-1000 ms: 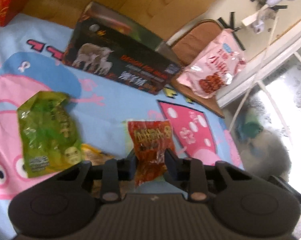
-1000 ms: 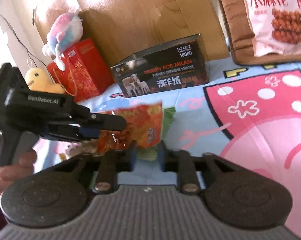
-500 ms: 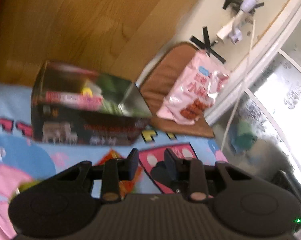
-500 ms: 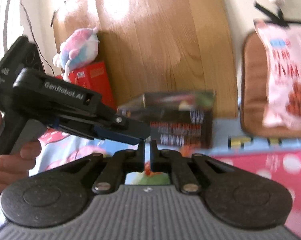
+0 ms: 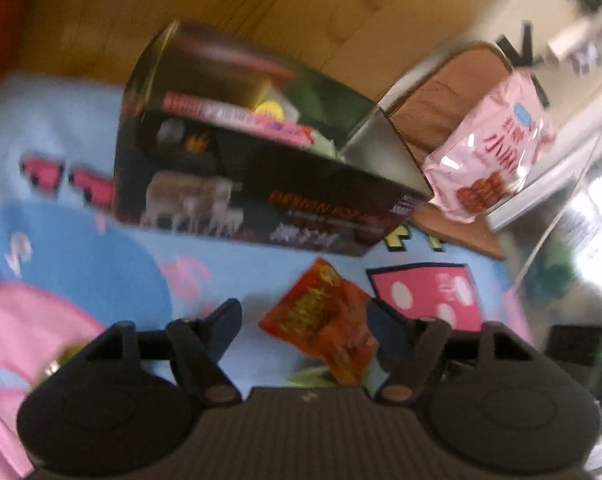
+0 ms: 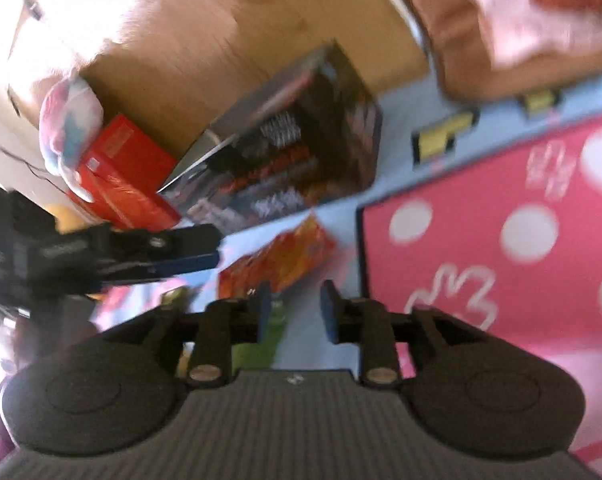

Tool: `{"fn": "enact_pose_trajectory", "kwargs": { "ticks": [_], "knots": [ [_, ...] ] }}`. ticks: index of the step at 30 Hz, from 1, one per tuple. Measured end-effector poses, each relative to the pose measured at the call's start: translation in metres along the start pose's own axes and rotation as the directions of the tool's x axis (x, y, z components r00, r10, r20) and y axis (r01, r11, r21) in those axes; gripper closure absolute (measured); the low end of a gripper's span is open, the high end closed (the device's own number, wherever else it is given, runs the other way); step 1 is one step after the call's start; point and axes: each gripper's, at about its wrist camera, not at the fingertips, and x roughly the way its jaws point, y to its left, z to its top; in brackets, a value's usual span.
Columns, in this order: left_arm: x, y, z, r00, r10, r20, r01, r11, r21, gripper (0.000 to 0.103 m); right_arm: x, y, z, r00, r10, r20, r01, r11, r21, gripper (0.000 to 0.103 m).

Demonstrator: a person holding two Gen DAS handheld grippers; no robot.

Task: Organize snacks

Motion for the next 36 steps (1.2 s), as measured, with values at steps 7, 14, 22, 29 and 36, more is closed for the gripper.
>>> {"fn": "enact_pose_trajectory", "kwargs": {
  "ticks": [7, 14, 22, 29, 36],
  "knots": [
    [0.007, 0.004, -0.007, 1.000, 0.019, 0.013, -0.018, 0.998, -0.054, 0.085, 0.023, -0.015, 0.009, 0.996, 0.083, 0.035, -0.087, 0.987, 0.136, 0.081],
    [-0.026, -0.005, -0.020, 0.996, -0.044, 0.071, 0.047, 0.998, -0.042, 0.085, -0.005, 0.002, -0.001, 0.988, 0.121, 0.094, -0.125, 0.991, 0.042, 0.089],
    [-0.060, -0.020, 0.053, 0.961, 0.026, 0.274, -0.024, 1.000, -0.009, 0.056, -0.008, 0.055, 0.044, 0.958, 0.183, 0.219, -0.171, 0.983, -0.073, 0.089],
    [-0.075, 0.002, 0.032, 0.954, 0.041, 0.296, -0.034, 0.999, -0.029, 0.058, 0.022, 0.074, 0.064, 0.950, -0.012, 0.313, 0.071, 0.982, -0.177, 0.063],
    [-0.040, 0.005, -0.024, 0.992, -0.006, 0.123, 0.005, 1.000, 0.008, 0.056, -0.013, 0.053, -0.008, 0.991, -0.013, 0.135, 0.051, 0.958, -0.283, 0.054]
  ]
}}
